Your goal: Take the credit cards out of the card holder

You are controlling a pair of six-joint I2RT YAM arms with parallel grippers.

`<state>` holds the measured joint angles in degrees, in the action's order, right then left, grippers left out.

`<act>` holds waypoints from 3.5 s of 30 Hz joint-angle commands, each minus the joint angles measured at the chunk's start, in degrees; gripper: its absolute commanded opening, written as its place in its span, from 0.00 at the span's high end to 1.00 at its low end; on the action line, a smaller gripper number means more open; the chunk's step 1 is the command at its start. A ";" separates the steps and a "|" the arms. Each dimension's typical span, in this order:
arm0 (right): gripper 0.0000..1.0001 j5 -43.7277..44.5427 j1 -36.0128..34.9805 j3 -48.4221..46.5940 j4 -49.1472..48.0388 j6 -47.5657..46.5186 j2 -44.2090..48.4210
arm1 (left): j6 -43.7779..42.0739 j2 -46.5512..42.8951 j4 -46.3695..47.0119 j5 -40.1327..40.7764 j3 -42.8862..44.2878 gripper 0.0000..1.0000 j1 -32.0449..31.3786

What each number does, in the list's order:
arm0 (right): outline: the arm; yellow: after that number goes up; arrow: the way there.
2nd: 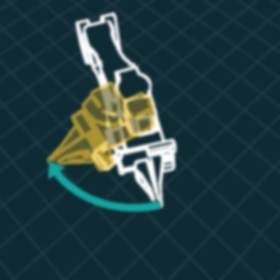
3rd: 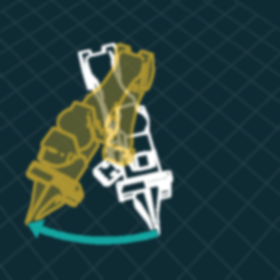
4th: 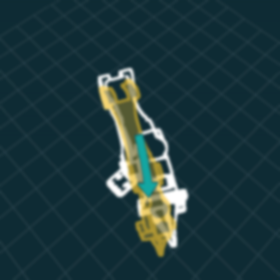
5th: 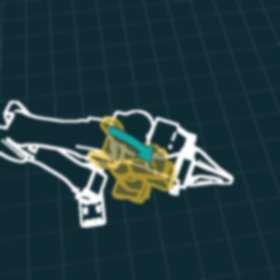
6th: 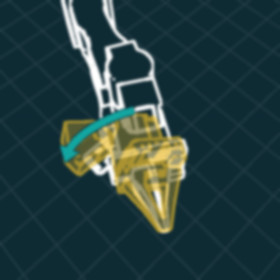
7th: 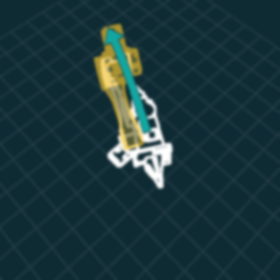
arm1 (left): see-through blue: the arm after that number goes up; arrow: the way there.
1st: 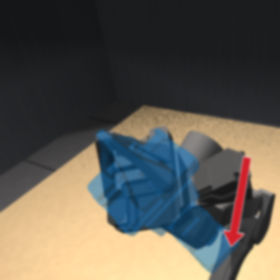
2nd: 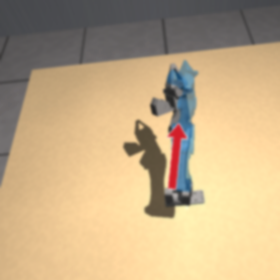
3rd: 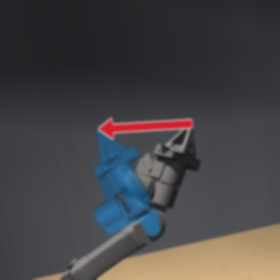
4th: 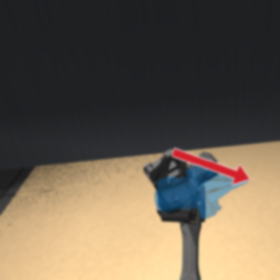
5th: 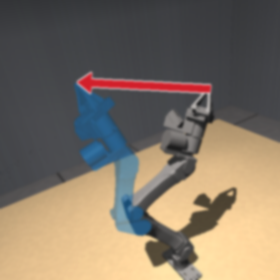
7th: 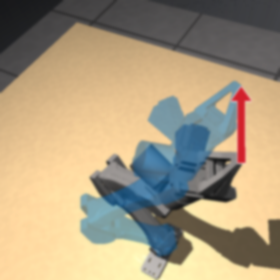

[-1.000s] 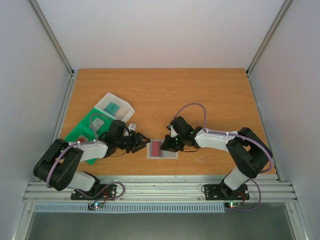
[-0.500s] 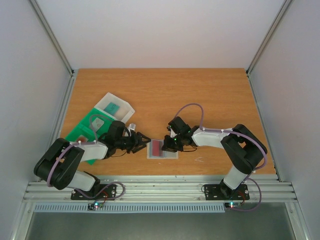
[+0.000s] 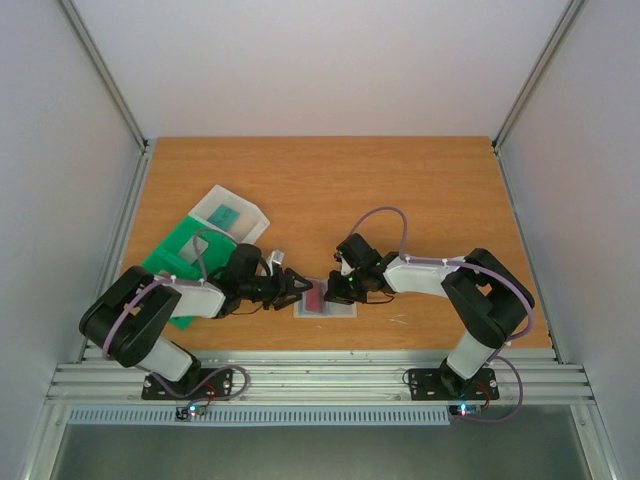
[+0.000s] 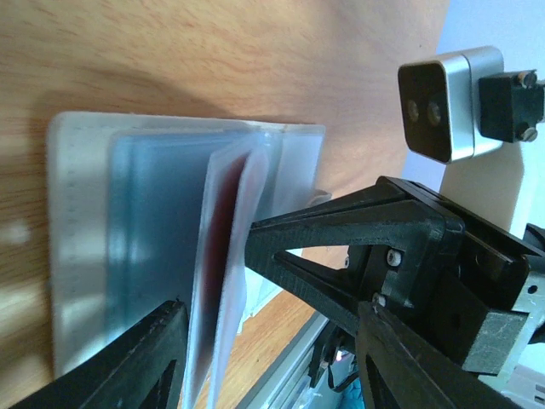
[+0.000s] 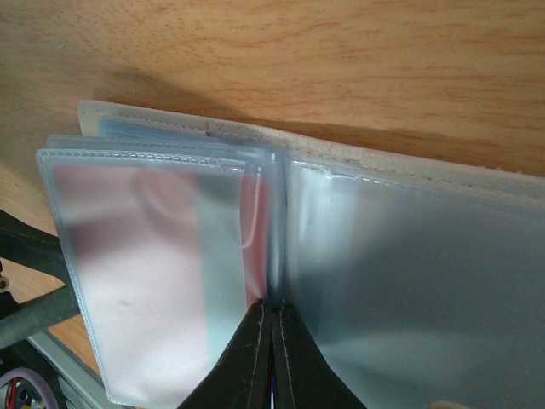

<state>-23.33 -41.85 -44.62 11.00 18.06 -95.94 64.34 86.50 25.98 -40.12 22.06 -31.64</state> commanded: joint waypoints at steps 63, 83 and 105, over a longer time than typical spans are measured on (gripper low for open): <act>0.99 1.81 0.16 4.85 -1.95 0.83 1.93 | -4.18 -4.35 -8.35 8.02 5.04 0.40 -3.34; 0.99 1.27 0.15 4.81 -3.01 0.74 0.99 | -1.84 -1.30 -3.02 4.90 5.43 0.40 -3.32; 0.91 -0.82 0.48 7.58 -9.74 2.06 5.78 | 2.81 0.89 3.21 3.15 7.38 0.41 -6.67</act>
<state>-24.21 -41.71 -38.70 3.20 19.55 -92.82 66.35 86.41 25.06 -36.67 27.03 -37.15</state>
